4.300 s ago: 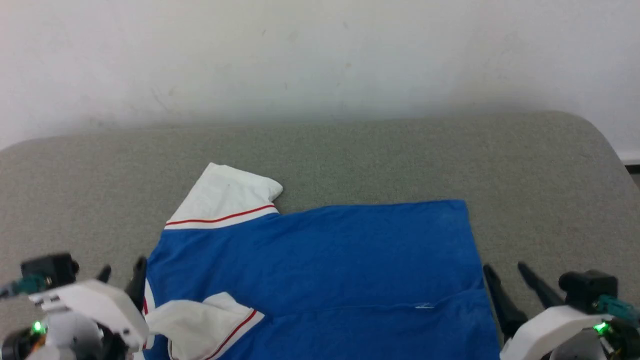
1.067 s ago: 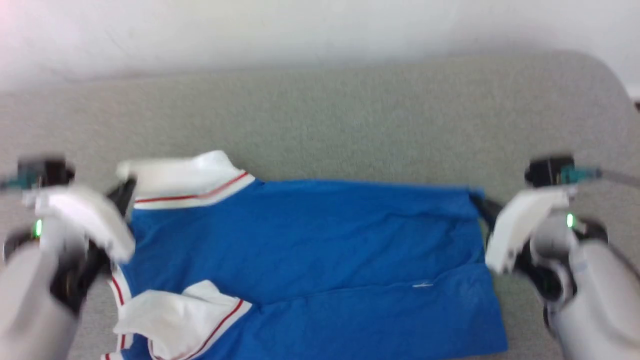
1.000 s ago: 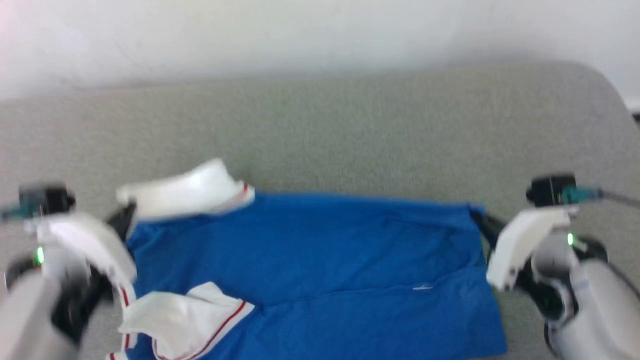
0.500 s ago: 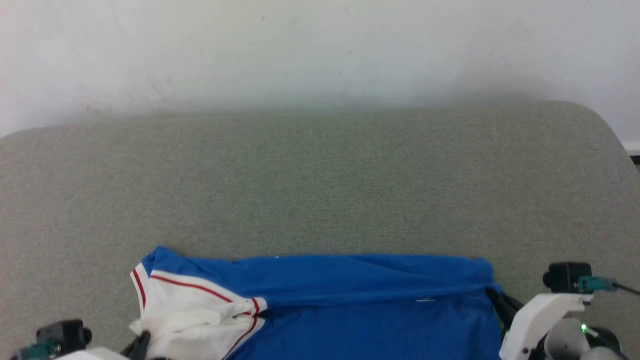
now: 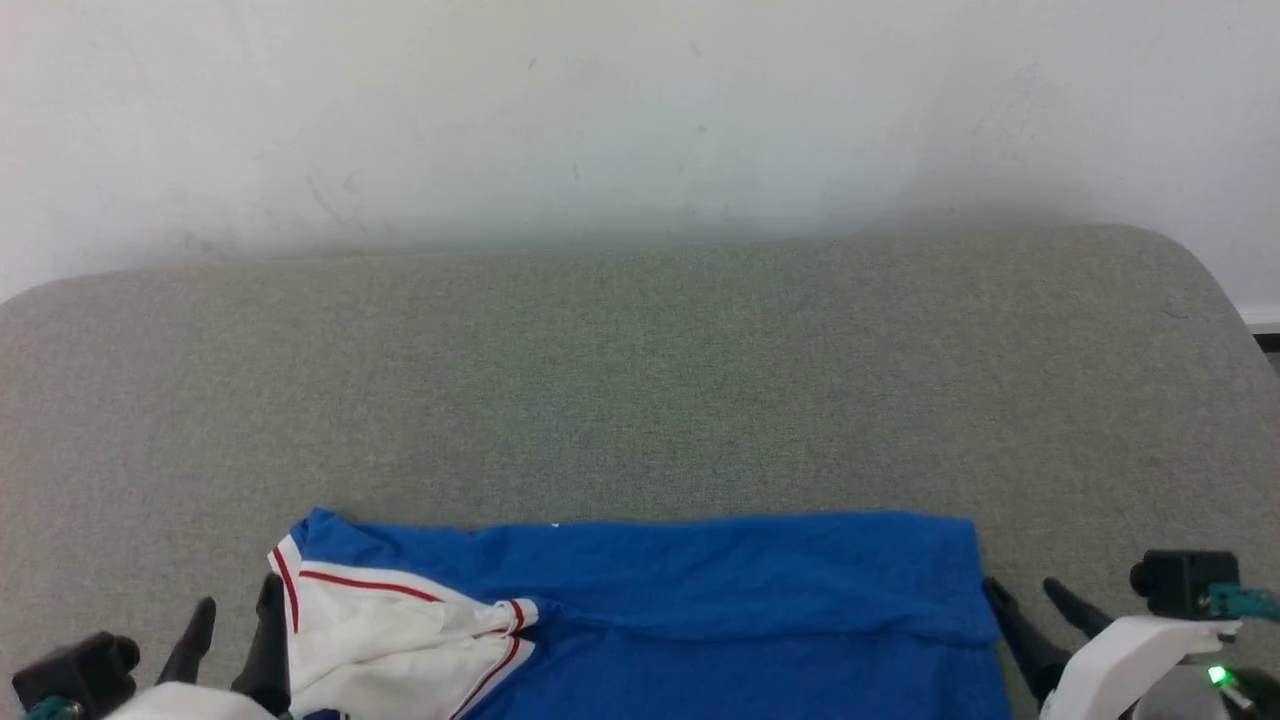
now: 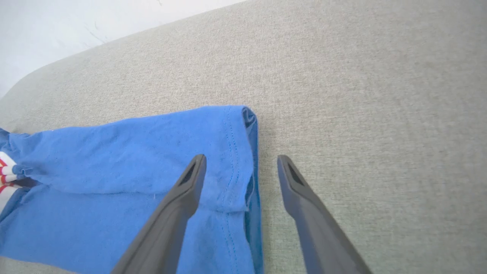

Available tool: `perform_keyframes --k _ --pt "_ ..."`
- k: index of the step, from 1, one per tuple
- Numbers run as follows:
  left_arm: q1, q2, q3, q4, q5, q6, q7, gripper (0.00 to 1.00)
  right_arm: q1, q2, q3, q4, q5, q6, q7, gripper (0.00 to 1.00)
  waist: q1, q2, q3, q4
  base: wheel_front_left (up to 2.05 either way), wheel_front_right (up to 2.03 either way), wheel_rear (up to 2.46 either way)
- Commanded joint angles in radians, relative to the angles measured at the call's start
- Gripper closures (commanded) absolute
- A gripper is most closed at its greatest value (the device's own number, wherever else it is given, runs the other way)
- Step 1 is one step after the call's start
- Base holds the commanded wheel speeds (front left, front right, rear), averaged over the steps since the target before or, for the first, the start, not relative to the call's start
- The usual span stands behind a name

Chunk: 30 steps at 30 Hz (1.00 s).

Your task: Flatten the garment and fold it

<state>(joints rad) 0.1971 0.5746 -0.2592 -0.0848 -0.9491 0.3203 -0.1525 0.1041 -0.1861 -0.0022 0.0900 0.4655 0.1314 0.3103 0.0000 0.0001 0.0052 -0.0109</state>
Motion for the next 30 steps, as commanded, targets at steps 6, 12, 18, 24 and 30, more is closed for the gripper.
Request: perform_keyframes --k 6,12,18,24,30 --pt "-0.042 -0.025 -0.001 -0.023 0.076 0.021 -0.069 0.00 -0.072 -0.037 -0.035 0.014 0.001 -0.001 0.125 0.00 0.0000 -0.0001 -0.009 0.015 0.00 0.00 0.00" --pt "-0.070 -0.072 -0.041 -0.048 0.177 0.036 -0.098 0.00 -0.135 -0.044 -0.016 0.144 0.022 -0.001 0.307 0.00 0.0000 -0.0001 -0.012 0.064 0.00 0.00 0.00" --pt "-0.106 -0.092 -0.078 -0.039 0.237 0.016 -0.104 0.00 -0.191 -0.018 0.015 0.274 0.027 -0.001 0.358 0.00 0.0000 -0.0001 0.003 0.101 0.00 0.00 0.00" --pt "-0.114 -0.095 -0.093 -0.041 0.269 0.013 -0.105 0.00 -0.219 0.010 0.053 0.427 0.064 -0.001 0.463 0.73 0.0000 -0.0001 0.010 0.110 0.00 0.00 0.00" --pt "-0.111 -0.094 -0.092 -0.038 0.279 0.020 -0.106 0.00 -0.238 0.019 0.086 0.434 0.090 -0.001 0.499 1.00 0.0000 -0.0001 0.005 0.102 0.00 0.00 0.00"
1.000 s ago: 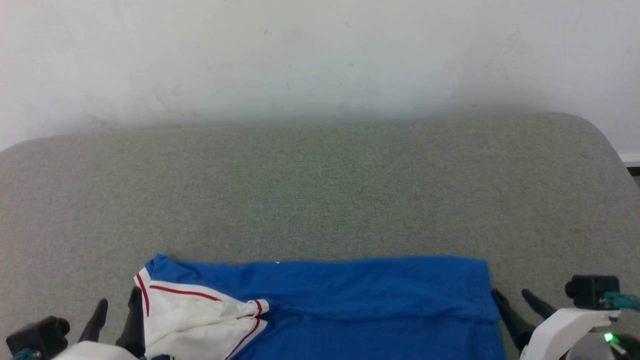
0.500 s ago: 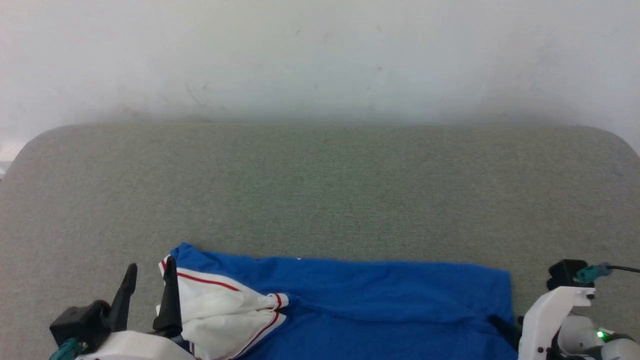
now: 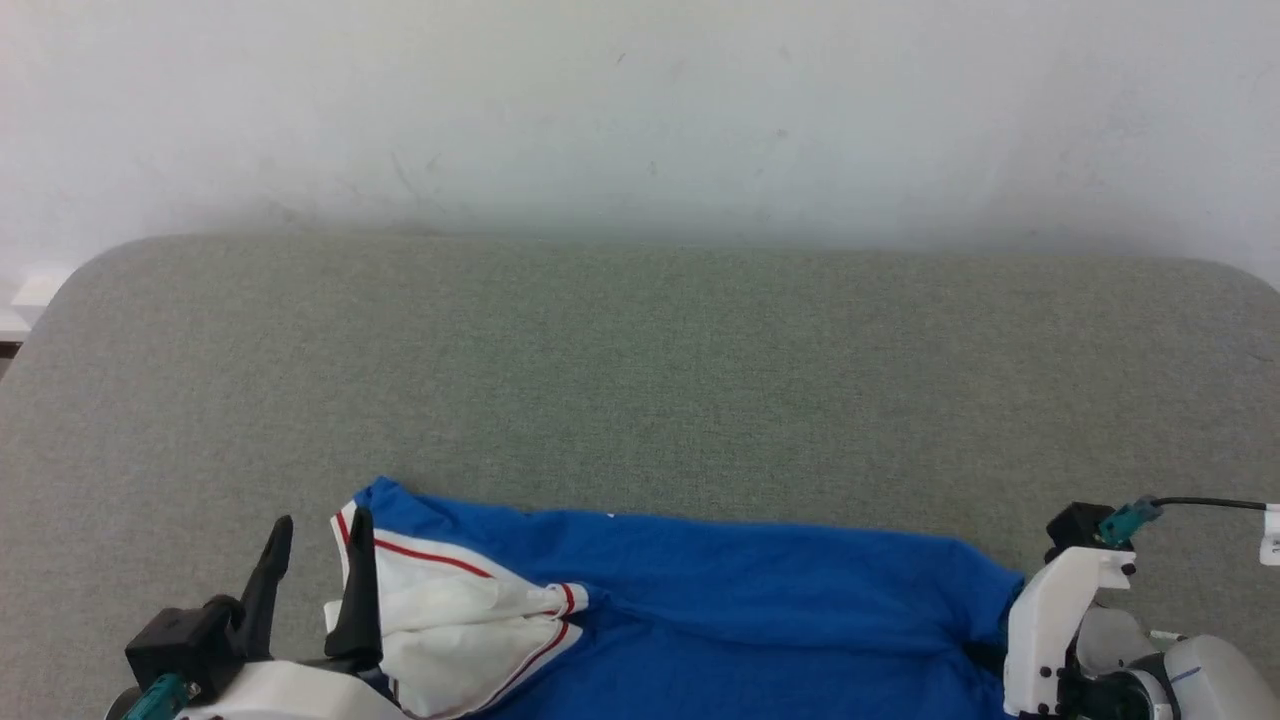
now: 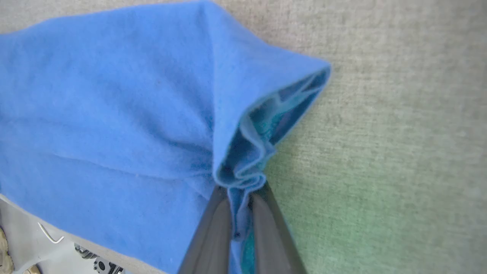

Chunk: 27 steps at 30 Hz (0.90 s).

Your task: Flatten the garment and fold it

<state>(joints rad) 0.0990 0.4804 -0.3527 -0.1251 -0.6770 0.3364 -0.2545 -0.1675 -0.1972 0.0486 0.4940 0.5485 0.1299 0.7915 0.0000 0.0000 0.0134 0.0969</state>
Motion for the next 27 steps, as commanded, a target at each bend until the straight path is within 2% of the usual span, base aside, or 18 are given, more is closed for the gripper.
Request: perform_keyframes --k 1,5,9,13,18,21,23,27 --pt "-0.011 0.002 0.001 0.003 0.008 0.005 -0.004 0.00 0.029 0.025 0.041 0.018 0.010 0.001 0.010 1.00 0.0000 0.0000 -0.005 -0.008 0.00 0.00 0.00" --pt "-0.010 0.010 0.001 0.003 0.015 0.011 -0.001 0.00 0.016 -0.016 0.062 -0.058 0.013 0.001 -0.038 1.00 0.0000 0.0000 -0.016 -0.019 0.00 0.00 0.00" --pt "-0.002 0.014 0.004 -0.003 0.016 0.022 0.001 0.00 0.034 -0.066 0.037 -0.149 0.024 0.001 -0.054 1.00 0.0000 0.0000 -0.024 -0.033 0.00 0.00 0.00" --pt "0.010 0.018 0.011 -0.013 0.017 0.032 0.000 0.00 0.083 -0.108 -0.053 -0.231 0.023 0.001 -0.026 1.00 0.0000 0.0000 -0.028 -0.050 0.00 0.00 0.00" --pt "0.021 0.020 0.014 -0.021 0.017 0.041 0.000 0.00 0.147 -0.137 -0.231 -0.304 -0.016 0.001 0.004 1.00 0.0000 0.0000 -0.032 -0.065 0.00 0.00 0.00" --pt "0.024 0.021 0.013 -0.023 0.018 0.043 0.000 0.00 0.168 -0.107 -0.324 -0.343 -0.031 0.001 0.037 1.00 0.0000 0.0000 -0.033 -0.073 0.00 0.00 0.00" --pt "0.023 0.019 0.012 -0.025 0.017 0.043 0.000 0.00 0.169 -0.055 -0.351 -0.377 0.000 0.001 0.077 1.00 0.0000 0.0000 -0.031 -0.076 0.00 0.00 0.00" --pt "0.017 0.019 0.008 -0.024 0.019 0.040 0.000 0.00 0.160 0.070 -0.321 -0.440 0.142 0.001 0.204 1.00 0.0000 0.0000 -0.024 -0.077 0.00 0.00 0.00"
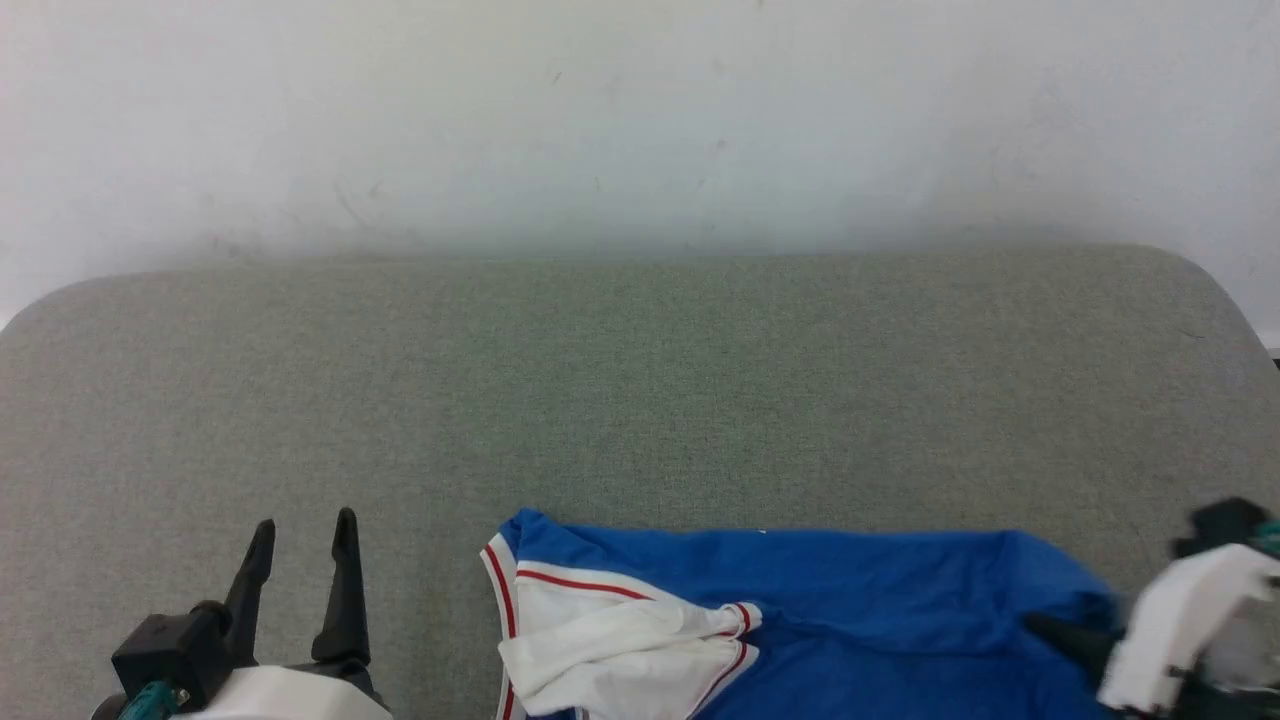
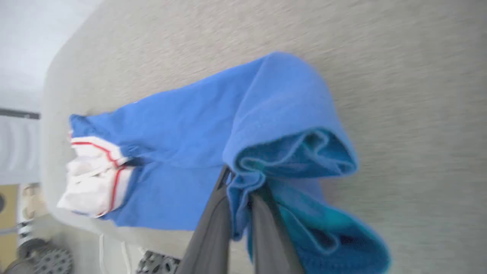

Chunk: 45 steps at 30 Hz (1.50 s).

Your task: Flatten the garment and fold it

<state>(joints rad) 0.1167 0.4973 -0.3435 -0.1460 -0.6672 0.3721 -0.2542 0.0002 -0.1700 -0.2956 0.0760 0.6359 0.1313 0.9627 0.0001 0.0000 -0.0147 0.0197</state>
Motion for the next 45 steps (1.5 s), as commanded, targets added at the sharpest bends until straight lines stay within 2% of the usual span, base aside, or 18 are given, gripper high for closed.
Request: perform_keyframes --k 1,6,9,18,20,23,24,25,26,30,35,39,43,45 --pt "-0.003 0.002 -0.002 -0.002 0.009 0.004 0.000 0.00 -0.011 0.067 0.045 -0.037 0.099 -0.001 0.058 1.00 -0.0001 0.0000 0.006 0.001 0.00 0.00 0.00" --pt "-0.016 0.001 -0.009 0.000 0.010 -0.002 0.003 0.00 -0.020 0.111 0.166 -0.065 0.238 -0.001 0.089 1.00 -0.0001 0.0000 0.014 0.012 0.00 0.00 0.00" --pt "-0.030 -0.006 -0.010 0.002 0.005 -0.006 0.004 0.00 -0.045 0.118 0.268 -0.029 0.303 -0.001 0.035 1.00 -0.0001 0.0000 0.020 0.028 0.00 0.00 0.00" --pt "-0.080 -0.008 -0.026 0.014 0.017 -0.021 0.010 0.00 -0.183 0.120 0.670 0.157 0.579 -0.001 -0.273 1.00 -0.0001 0.0000 0.046 0.102 0.00 0.00 0.00" --pt "-0.087 -0.009 -0.027 0.017 0.018 -0.022 0.010 0.00 -0.219 0.120 0.743 0.208 0.591 -0.001 -0.334 1.00 -0.0001 0.0000 0.054 0.113 0.00 0.00 0.00" --pt "-0.096 -0.013 -0.030 0.024 0.018 -0.025 0.010 0.00 -0.274 0.120 0.825 0.312 0.545 -0.001 -0.446 1.00 -0.0001 0.0000 0.064 0.125 0.00 0.00 0.00" --pt "-0.099 -0.014 -0.031 0.026 0.019 -0.025 0.010 0.00 -0.290 0.120 0.847 0.348 0.529 -0.001 -0.486 0.70 -0.0001 0.0000 0.067 0.128 0.00 0.00 0.00" --pt "-0.101 -0.015 -0.032 0.028 0.019 -0.026 0.010 0.00 -0.305 0.120 0.871 0.379 0.521 -0.001 -0.518 0.19 -0.0001 0.0000 0.068 0.130 0.00 0.00 0.00" --pt "-0.103 -0.016 -0.033 0.030 0.019 -0.027 0.009 0.00 -0.320 0.120 0.895 0.403 0.515 -0.001 -0.548 0.00 -0.0001 0.0000 0.070 0.132 0.00 0.00 0.00" --pt "-0.100 -0.016 -0.027 0.035 0.018 -0.025 0.008 0.00 -0.389 0.120 1.001 0.445 0.478 -0.001 -0.626 0.00 -0.0001 0.0000 0.071 0.124 0.00 0.00 0.00" --pt "-0.091 -0.013 -0.023 0.038 0.017 -0.020 0.007 0.00 -0.480 0.116 1.150 0.428 0.335 -0.001 -0.654 0.00 -0.0001 0.0000 0.059 0.099 0.00 0.00 0.00" --pt "-0.086 -0.012 -0.024 0.038 0.015 -0.019 0.007 0.00 -0.530 0.071 1.256 0.373 0.205 -0.001 -0.671 0.00 -0.0001 0.0000 0.050 0.079 0.00 0.00 0.00" --pt "-0.078 -0.014 -0.024 0.039 0.012 -0.014 0.007 0.00 -0.530 0.018 1.268 0.300 0.125 -0.001 -0.750 0.00 -0.0001 0.0000 0.040 0.061 0.00 0.00 0.00" --pt "-0.073 -0.016 -0.023 0.039 0.010 -0.013 0.006 0.00 -0.504 -0.010 1.231 0.261 0.097 -0.001 -0.819 0.00 -0.0001 0.0000 0.035 0.051 0.00 0.00 0.00"
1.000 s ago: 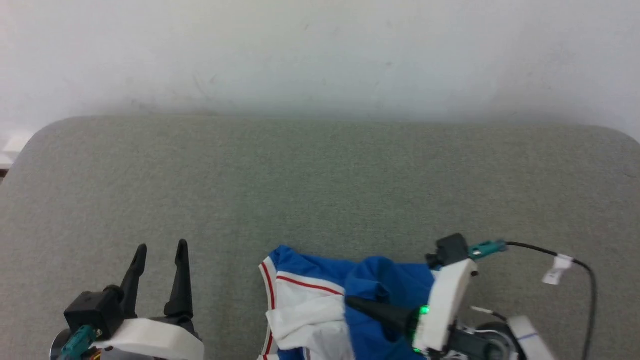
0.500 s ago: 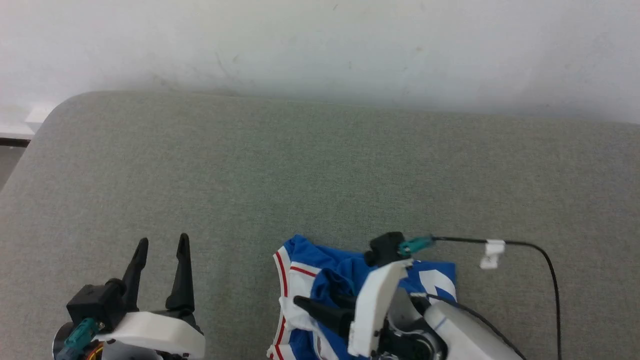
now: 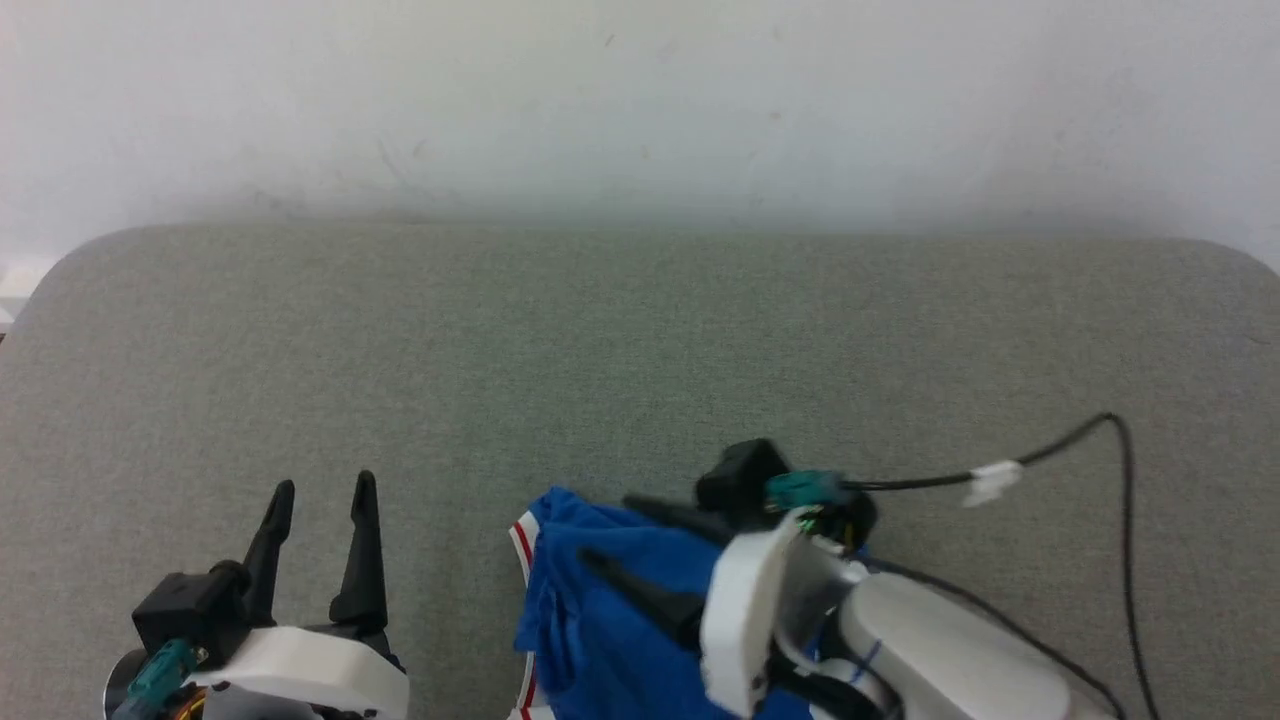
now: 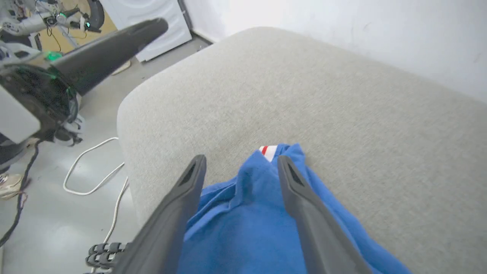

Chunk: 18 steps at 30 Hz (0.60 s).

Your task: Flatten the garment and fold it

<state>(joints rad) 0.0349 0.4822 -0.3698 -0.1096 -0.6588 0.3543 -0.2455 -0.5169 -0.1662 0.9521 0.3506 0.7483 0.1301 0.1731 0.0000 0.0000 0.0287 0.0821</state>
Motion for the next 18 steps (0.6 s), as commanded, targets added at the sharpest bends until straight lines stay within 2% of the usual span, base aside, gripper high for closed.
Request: perform_keyframes --k 1,5,8,12,18 --pt "0.012 -0.002 0.004 0.003 0.000 0.006 -0.003 0.00 0.027 -0.033 -0.046 -0.030 -0.049 0.001 -0.074 0.00 0.0000 0.0000 -0.012 -0.016 0.00 0.00 0.00" --pt "0.029 -0.004 0.010 0.005 -0.001 0.013 -0.005 0.00 0.140 -0.074 -0.232 -0.083 -0.167 0.001 -0.232 0.00 0.0000 0.0000 -0.027 -0.038 0.00 0.00 0.00" --pt "0.042 -0.006 0.015 0.004 -0.001 0.014 -0.007 0.00 0.247 -0.082 -0.398 -0.116 -0.248 0.001 -0.294 0.00 0.0000 0.0000 -0.038 -0.054 0.00 0.00 0.00" --pt "0.047 -0.009 0.014 0.005 0.005 0.009 -0.009 0.00 0.375 -0.080 -0.609 -0.170 -0.333 0.001 -0.316 0.00 0.0000 0.0000 -0.049 -0.067 0.00 0.00 0.00" --pt "0.058 -0.023 0.036 -0.003 0.028 0.005 -0.014 0.00 0.525 -0.051 -0.862 -0.300 -0.415 0.001 -0.267 0.00 0.0000 0.0000 -0.060 -0.080 0.00 0.00 0.00"
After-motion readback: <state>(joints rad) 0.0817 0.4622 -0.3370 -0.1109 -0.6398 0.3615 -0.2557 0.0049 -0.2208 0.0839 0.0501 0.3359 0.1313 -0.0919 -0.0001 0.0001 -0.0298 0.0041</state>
